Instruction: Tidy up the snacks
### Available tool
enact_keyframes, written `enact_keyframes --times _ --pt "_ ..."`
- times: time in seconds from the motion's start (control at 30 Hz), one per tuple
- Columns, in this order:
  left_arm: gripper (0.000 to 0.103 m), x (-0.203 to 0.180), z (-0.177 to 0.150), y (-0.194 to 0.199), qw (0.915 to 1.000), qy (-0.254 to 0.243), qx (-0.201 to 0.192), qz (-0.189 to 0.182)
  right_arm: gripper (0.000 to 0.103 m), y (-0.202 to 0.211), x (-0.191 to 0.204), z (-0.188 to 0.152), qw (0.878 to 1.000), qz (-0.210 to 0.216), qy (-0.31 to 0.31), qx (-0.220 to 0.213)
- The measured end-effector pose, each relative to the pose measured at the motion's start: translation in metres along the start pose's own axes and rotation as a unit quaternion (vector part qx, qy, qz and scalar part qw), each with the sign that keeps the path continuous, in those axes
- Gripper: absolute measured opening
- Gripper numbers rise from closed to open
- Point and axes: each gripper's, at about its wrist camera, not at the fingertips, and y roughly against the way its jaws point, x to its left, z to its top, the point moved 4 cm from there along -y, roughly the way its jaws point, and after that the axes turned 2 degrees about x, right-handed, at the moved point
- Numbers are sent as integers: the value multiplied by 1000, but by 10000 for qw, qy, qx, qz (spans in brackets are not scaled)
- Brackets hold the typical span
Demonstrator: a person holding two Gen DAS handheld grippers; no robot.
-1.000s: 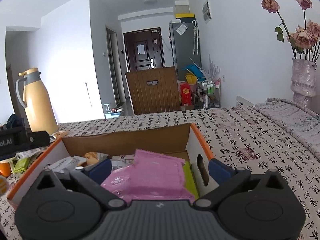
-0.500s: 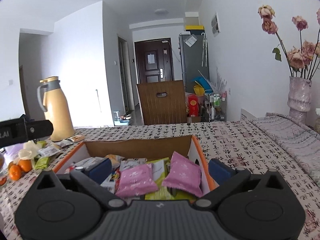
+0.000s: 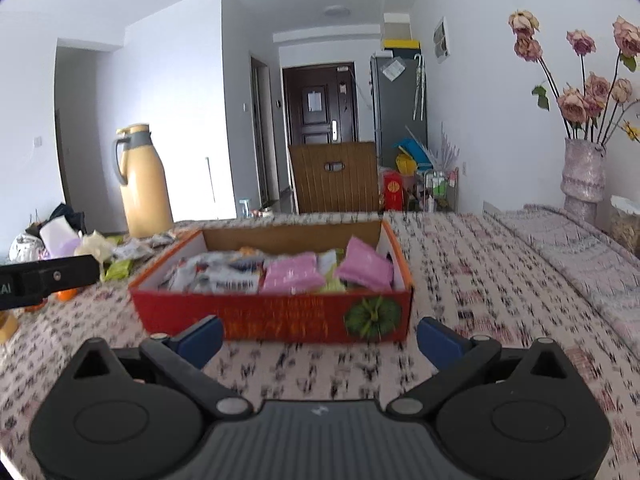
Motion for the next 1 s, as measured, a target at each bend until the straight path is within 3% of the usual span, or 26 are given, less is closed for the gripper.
enact_keyframes --times 0.37,1.0 --pt "103 10 -41 3 9984 27 569 -37 103 11 -3 -35 9990 42 -82 438" --pt "103 2 -58 -4 9960 -32 875 -184 103 4 -3 -43 9978 90 -136 643"
